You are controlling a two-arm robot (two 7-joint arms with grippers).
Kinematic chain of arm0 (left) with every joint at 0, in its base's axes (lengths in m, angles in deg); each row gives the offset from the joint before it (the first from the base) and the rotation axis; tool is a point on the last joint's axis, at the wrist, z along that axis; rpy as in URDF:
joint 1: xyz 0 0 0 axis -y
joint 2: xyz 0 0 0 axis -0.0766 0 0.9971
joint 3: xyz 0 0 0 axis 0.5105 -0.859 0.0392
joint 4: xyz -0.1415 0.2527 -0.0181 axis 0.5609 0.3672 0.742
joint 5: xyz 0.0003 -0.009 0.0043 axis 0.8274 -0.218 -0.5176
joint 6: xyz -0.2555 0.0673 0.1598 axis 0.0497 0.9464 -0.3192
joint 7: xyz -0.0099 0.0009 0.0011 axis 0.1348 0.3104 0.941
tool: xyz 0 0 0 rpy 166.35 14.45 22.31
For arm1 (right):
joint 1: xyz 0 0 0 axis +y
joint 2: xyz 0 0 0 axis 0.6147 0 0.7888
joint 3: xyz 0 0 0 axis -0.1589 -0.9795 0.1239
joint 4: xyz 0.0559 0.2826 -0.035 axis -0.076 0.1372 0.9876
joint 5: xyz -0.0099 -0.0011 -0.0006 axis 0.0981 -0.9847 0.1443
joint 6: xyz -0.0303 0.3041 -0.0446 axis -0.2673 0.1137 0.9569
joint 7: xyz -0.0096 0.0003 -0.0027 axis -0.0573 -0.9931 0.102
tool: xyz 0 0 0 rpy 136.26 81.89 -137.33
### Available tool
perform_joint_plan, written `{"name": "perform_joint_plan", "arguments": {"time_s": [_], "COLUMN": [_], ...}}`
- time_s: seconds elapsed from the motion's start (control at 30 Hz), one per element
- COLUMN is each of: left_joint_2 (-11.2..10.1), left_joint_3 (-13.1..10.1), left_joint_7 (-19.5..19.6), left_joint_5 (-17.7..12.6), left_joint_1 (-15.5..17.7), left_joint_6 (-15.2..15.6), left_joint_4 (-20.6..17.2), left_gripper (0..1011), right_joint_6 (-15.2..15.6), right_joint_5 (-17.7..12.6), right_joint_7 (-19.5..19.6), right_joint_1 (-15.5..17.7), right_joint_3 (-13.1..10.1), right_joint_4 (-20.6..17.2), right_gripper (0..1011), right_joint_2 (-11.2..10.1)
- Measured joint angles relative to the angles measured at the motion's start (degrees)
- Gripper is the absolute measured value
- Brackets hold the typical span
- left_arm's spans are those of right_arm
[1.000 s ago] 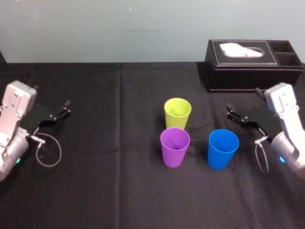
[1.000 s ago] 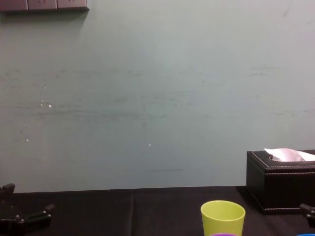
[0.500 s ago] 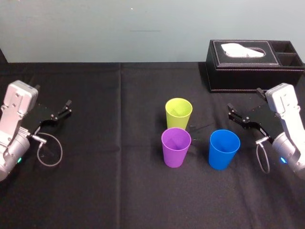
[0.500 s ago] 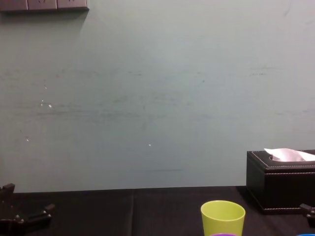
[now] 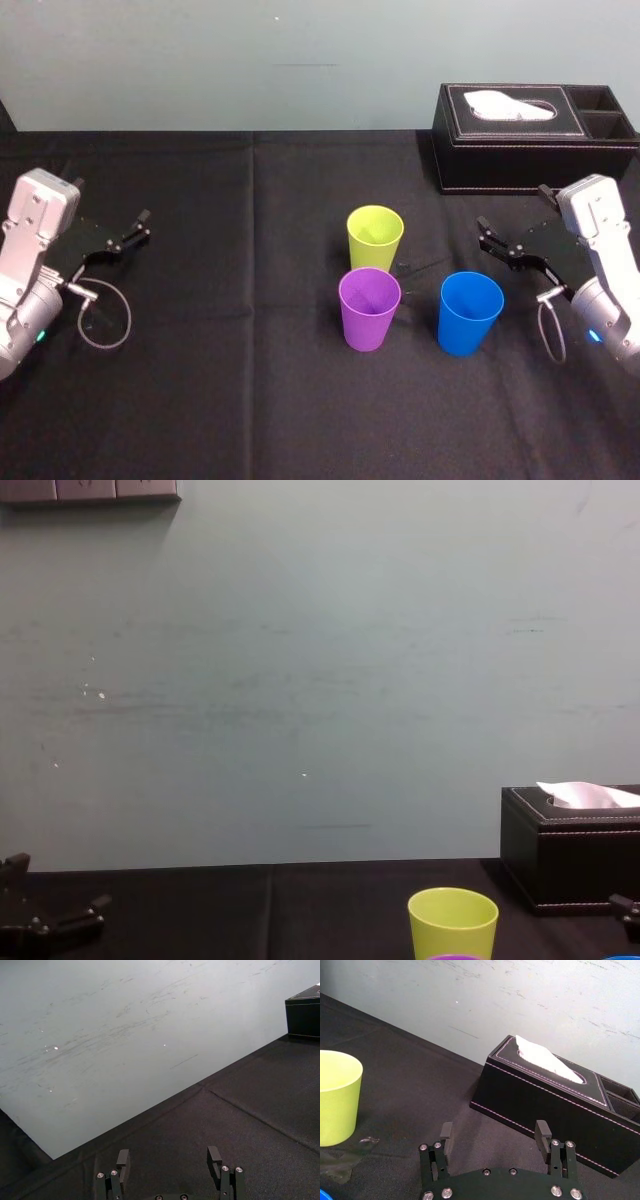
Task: Stack the three plastic cups sequentially using one hand.
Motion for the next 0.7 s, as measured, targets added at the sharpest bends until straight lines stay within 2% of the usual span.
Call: {"name": "perform_joint_plan", "arguments": {"time_s": [0.2,0.4,0.5,0.7], "left_joint_2": [0.0,0.0,0.0,0.0], "left_joint_3": [0.0,0.0,0.0,0.0], "left_joint_7": [0.0,0.0,0.0,0.0], "left_joint_5": [0.0,0.0,0.0,0.0], "left_joint_1": [0.0,0.0,0.0,0.0], "left_joint_6": [0.0,0.0,0.0,0.0], "left_joint_4": [0.0,0.0,0.0,0.0], "left_gripper": [1011,1011,1011,1012], "right_joint_6": [-0.3,-0.3,-0.1,0.4], "right_joint_5": [-0.7,-1.1,-1.5,-2.6], "right_joint_7": [-0.3,-0.5,-0.7,-0.9], "right_joint_1": [0.1,1.3,2.8,8.0], "right_joint_3": [-1.2,-3.0,-4.1,-6.3], "right_joint_4": [-0.1,-2.0,-3.9,-8.1], "right_gripper": [1004,1004,1004,1004], "right_joint_2": [0.6,0.9,0.4,-1.3]}}
